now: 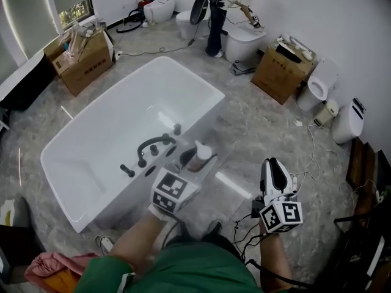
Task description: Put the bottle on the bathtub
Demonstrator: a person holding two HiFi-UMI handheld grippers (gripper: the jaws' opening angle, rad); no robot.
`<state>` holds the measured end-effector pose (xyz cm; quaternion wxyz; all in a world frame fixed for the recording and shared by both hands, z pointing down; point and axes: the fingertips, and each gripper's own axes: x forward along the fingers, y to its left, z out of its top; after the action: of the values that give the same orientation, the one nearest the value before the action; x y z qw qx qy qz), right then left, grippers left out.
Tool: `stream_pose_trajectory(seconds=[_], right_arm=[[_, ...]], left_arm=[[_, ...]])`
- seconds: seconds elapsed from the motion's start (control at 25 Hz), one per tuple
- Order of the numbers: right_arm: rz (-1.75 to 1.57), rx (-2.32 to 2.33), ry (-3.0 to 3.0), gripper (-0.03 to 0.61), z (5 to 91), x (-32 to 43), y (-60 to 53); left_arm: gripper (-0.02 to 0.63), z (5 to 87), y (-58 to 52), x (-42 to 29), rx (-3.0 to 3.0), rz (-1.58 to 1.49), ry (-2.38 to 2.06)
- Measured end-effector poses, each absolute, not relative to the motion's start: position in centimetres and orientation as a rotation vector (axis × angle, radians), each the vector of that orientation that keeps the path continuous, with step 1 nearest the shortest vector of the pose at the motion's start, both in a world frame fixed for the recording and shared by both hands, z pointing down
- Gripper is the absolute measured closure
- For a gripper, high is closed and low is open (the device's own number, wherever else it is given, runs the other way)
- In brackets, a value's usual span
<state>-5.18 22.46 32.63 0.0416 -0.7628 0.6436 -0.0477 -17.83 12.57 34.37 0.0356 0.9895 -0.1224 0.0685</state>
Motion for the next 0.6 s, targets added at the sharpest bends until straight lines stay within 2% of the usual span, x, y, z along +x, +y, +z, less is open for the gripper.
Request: stream_pose_trajectory(seconds=[0.6], right_arm=[[-0.125,-2.223,2.026,0.526,33.3,1.5,15.6]], left_arm=[[0.44,35.5,7.2,-11.0,3.029,0.254,-0.452]])
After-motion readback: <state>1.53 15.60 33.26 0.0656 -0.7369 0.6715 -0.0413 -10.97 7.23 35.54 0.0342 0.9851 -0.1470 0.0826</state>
